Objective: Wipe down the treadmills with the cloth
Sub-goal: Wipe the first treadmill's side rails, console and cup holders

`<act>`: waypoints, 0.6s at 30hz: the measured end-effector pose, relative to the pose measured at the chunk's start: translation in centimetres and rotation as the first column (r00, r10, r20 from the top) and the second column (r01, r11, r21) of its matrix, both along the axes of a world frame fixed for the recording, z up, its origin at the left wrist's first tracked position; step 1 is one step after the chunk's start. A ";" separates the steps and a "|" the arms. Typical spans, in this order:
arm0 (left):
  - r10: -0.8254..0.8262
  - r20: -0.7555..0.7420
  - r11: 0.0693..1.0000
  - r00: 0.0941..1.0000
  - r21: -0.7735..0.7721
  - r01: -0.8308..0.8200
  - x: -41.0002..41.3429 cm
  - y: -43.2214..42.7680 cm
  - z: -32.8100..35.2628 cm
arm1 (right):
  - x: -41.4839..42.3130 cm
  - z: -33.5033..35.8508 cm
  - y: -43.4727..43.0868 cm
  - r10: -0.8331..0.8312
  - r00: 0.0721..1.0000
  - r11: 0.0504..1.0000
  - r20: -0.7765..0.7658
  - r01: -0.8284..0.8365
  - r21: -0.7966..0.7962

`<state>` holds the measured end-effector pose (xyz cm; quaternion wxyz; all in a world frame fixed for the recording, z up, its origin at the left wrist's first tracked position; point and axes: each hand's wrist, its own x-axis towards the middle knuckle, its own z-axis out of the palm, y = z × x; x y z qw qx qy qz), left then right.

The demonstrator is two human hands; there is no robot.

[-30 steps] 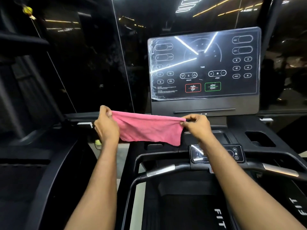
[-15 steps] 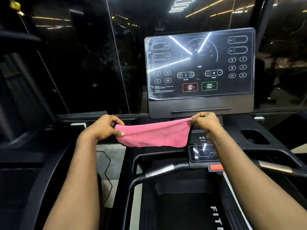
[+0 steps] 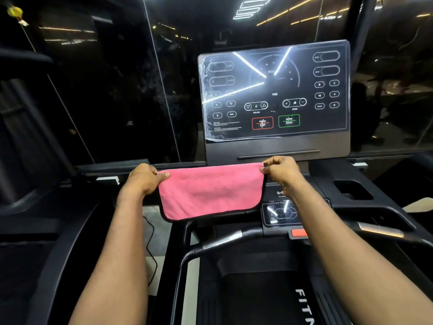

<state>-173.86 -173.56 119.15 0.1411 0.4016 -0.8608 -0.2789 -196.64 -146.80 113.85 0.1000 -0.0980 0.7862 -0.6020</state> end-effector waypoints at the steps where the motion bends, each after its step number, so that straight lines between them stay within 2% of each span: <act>1: -0.015 -0.055 1.000 0.998 -0.027 0.014 -0.1 0.1 -0.2 | 0.0 -0.1 0.0 -0.012 1.000 1.000 -0.012 0.012 -0.015; 4: -0.022 -0.301 0.993 0.953 -0.121 -0.016 -0.4 1.1 -1.1 | 0.4 0.0 -0.1 -0.034 0.994 0.998 -0.103 0.029 -0.047; 7: 0.021 -0.607 0.977 0.794 -0.157 -0.146 -0.8 2.8 -1.2 | 1.7 0.5 -0.2 -0.030 0.977 0.994 -0.212 0.006 -0.112; 9: 0.023 -0.707 0.966 0.707 -0.166 -0.197 -0.7 3.9 -0.7 | 2.6 1.0 -0.2 -0.072 0.945 0.983 -0.318 0.013 -0.182; 12: 0.053 -0.780 0.963 0.623 -0.126 -0.239 -0.8 4.5 0.3 | 3.7 1.7 -0.1 -0.165 0.863 0.969 -0.477 0.051 -0.243; 13: 0.079 -0.771 0.965 0.631 -0.100 -0.242 -0.8 4.3 0.6 | 4.0 1.9 -0.2 -0.181 0.855 0.968 -0.487 0.068 -0.241; 15: 0.146 -0.672 0.977 0.726 -0.018 -0.212 -1.1 3.9 1.0 | 4.2 1.9 -0.5 -0.193 0.870 0.974 -0.454 0.112 -0.199; 16: 0.166 -0.606 0.984 0.778 0.047 -0.173 -1.3 3.6 0.8 | 4.2 1.7 -0.6 -0.186 0.887 0.979 -0.422 0.131 -0.156; 18: 0.154 -0.551 0.984 0.820 0.163 -0.075 -1.4 3.0 -0.1 | 3.7 1.0 -0.7 -0.164 0.924 0.987 -0.346 0.153 -0.059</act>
